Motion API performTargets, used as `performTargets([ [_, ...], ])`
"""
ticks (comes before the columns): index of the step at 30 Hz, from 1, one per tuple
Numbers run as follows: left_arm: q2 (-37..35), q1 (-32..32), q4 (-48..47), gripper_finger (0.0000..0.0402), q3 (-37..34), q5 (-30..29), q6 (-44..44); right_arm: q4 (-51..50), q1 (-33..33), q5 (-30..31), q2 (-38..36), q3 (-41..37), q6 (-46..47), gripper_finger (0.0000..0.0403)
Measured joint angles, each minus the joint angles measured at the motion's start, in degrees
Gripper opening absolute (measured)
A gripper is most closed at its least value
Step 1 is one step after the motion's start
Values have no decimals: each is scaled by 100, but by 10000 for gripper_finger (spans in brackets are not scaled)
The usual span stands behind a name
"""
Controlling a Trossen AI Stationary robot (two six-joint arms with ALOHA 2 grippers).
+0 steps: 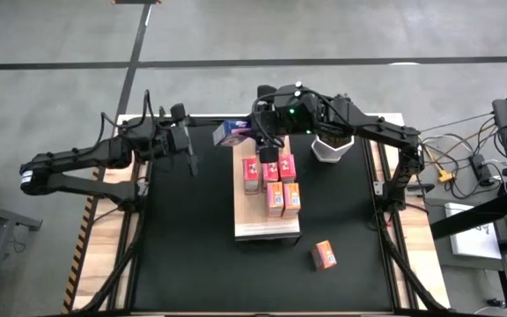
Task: Stack cereal on shelf
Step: Put the blue cereal box aligned with the other red cereal box on the shelf
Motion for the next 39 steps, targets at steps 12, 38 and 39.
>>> performTargets([
  [12,64,100,182,276,-160,9,-26,39,11,-305,-4,-4,106,139],
  [38,255,133,14,175,-227,265,181,181,53,-461,35,-9,334,210],
  [39,234,157,17,175,-255,397,207,150,59,-470,18,-6,396,216],
])
